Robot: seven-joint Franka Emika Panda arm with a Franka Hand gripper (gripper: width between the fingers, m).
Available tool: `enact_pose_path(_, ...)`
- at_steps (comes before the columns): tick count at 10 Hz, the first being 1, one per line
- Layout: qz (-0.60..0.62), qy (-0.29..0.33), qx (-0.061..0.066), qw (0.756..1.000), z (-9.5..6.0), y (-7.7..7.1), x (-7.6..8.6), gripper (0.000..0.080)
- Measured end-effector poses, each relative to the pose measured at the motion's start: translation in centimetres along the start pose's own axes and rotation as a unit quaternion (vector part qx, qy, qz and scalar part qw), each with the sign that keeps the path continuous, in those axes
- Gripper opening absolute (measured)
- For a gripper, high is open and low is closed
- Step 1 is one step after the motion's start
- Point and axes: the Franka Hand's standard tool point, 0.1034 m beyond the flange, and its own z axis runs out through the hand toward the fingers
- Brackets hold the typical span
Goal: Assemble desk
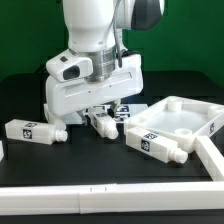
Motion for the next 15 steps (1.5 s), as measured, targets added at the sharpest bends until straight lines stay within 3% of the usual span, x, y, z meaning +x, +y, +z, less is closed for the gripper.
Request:
enact_pose_path(1, 0.000, 0.000, 0.000, 1.000, 0.0, 0.0, 0.0, 0.0281)
enact_pose_path(3, 0.010, 0.000, 0.001, 1.000, -0.1, 0.0, -0.1, 0.0282)
enact_pose_path(5, 0.088, 0.002, 0.001, 0.996, -0.6, -0.7, -1.2, 0.0282)
enact_pose_path(7, 0.127, 0.001, 0.001, 0.992, 0.1, -1.3, -2.3, 0.0282)
enact_pose_path(10, 0.127, 0.005, -0.003, 0.992, 0.5, -1.2, -2.3, 0.0284)
enact_pose_path(11, 0.127, 0.005, -0.003, 0.992, 0.5, -1.2, -2.3, 0.0365)
enact_pose_path(12, 0.125, 0.002, -0.001, 0.992, 0.3, -1.2, -2.2, 0.0365)
enact_pose_path(14, 0.122, -0.002, 0.009, 0.992, -1.6, -1.0, -0.9, 0.0602)
enact_pose_path(15, 0.123, -0.004, 0.013, 0.992, -2.5, -1.2, 0.5, 0.0602)
